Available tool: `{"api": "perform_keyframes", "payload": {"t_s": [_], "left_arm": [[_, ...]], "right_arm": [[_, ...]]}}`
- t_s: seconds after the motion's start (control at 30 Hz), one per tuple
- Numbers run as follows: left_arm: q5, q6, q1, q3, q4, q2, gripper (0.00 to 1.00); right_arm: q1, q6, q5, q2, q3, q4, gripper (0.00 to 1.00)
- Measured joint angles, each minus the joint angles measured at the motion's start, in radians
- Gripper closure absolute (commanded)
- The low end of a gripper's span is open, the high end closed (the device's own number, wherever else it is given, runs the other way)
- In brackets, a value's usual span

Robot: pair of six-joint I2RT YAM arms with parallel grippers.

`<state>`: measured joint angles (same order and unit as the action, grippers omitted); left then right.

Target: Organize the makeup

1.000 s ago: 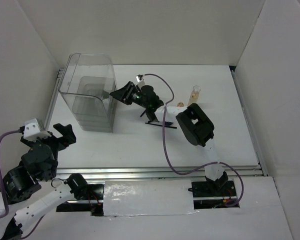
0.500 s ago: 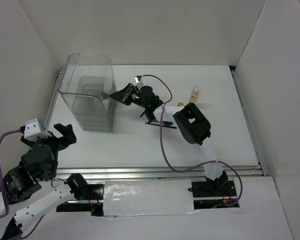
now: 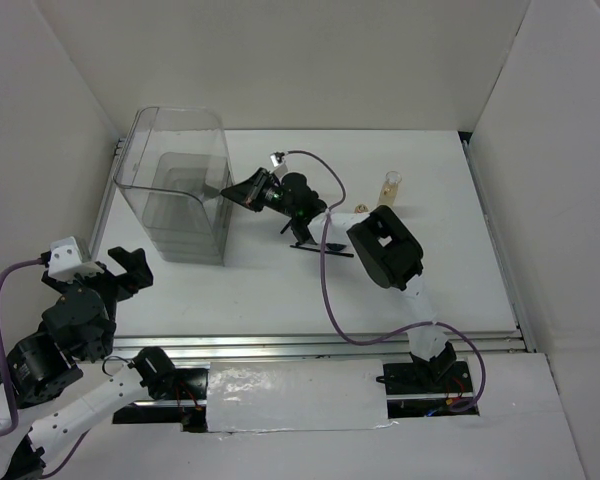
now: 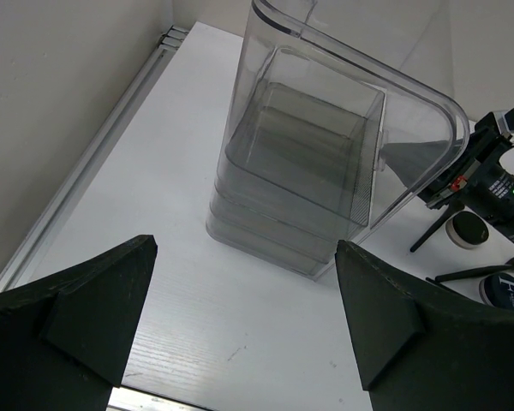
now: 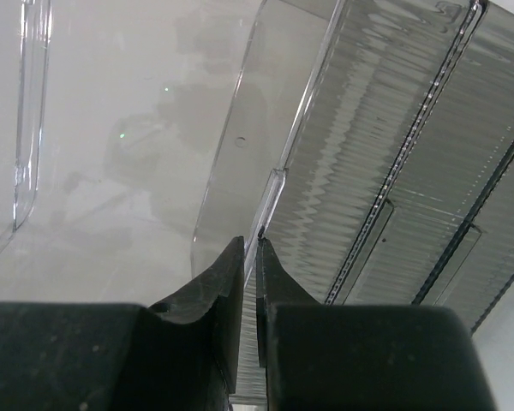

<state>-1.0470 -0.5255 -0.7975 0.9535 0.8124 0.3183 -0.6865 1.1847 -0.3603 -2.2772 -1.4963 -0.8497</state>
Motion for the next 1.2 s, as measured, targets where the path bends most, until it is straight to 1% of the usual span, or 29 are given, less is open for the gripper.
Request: {"api": "perform_keyframes", "payload": {"t_s": [0.17,0.37,0.6,0.8,1.07,1.2], "left_arm": [[0.005,0.001,0.0,0.0,-0.005,0.0,0.01],[0.024,0.022,0.0,0.0,-0.01,0.012,0.01],[0.059,0.033,0.0,0.018,-0.004,0.113,0.01],[0.1,0.033,0.0,0.087,-0.001,0.167,0.0],[0.167,0.061,0.0,0.245,-0.072,0.176,0.01],[0.183,0.076,0.0,0.289,-0.1,0.216,0.02]], "right_arm": [[0.001,-0.031,-0.001,0.051,0.034,0.021,1.0],[0.014,-0.085,-0.004,0.144,0.034,0.11,1.0],[0.017,-0.124,-0.011,0.249,0.034,0.14,1.0],[0.017,-0.16,-0.011,0.304,0.02,0.179,1.0],[0.017,-0.191,-0.014,0.308,-0.011,0.254,1.0],[0.017,-0.203,-0.016,0.309,-0.03,0.288,1.0]]}}
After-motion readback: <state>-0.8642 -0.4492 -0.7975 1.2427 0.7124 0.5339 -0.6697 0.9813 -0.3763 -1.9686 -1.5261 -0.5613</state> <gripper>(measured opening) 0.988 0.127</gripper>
